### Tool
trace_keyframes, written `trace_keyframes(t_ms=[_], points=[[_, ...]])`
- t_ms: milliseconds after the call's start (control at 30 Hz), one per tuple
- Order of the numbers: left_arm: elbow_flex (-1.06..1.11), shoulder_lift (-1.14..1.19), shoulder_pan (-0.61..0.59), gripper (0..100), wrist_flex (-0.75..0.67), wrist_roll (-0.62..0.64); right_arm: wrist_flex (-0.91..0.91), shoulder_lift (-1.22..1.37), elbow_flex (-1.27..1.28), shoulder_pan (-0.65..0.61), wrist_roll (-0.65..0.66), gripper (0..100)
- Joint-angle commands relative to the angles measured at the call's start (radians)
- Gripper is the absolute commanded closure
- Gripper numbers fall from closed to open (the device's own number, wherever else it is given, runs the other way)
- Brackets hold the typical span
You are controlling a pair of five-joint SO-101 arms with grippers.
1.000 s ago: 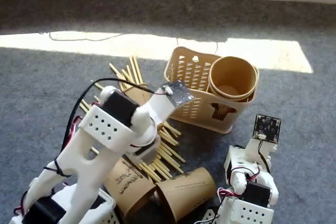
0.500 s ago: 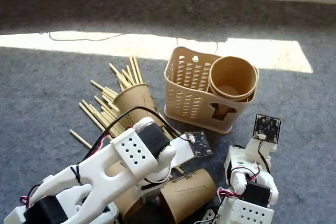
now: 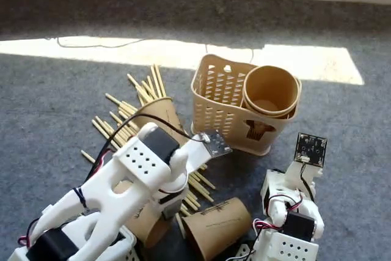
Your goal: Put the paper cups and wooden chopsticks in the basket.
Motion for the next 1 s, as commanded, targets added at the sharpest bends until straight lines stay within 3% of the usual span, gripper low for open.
trace_keyframes(t_ms=[0, 233, 533, 967], points=[[-0.031, -0.008, -0.05, 82, -0.012, -0.068, -0.022, -0.007, 0.108, 0.008, -0.005, 98.0], [-0.096, -0.008, -0.073, 99, -0.006, -0.135, -0.022, -0.007, 0.108, 0.008, -0.005, 98.0], [-0.107, -0.01, -0.073, 99, -0.006, -0.16, -0.022, -0.007, 0.108, 0.008, -0.005, 98.0], [-0.315, -0.01, -0.073, 99, 0.089, -0.155, -0.022, -0.007, 0.108, 0.008, -0.005, 98.0]])
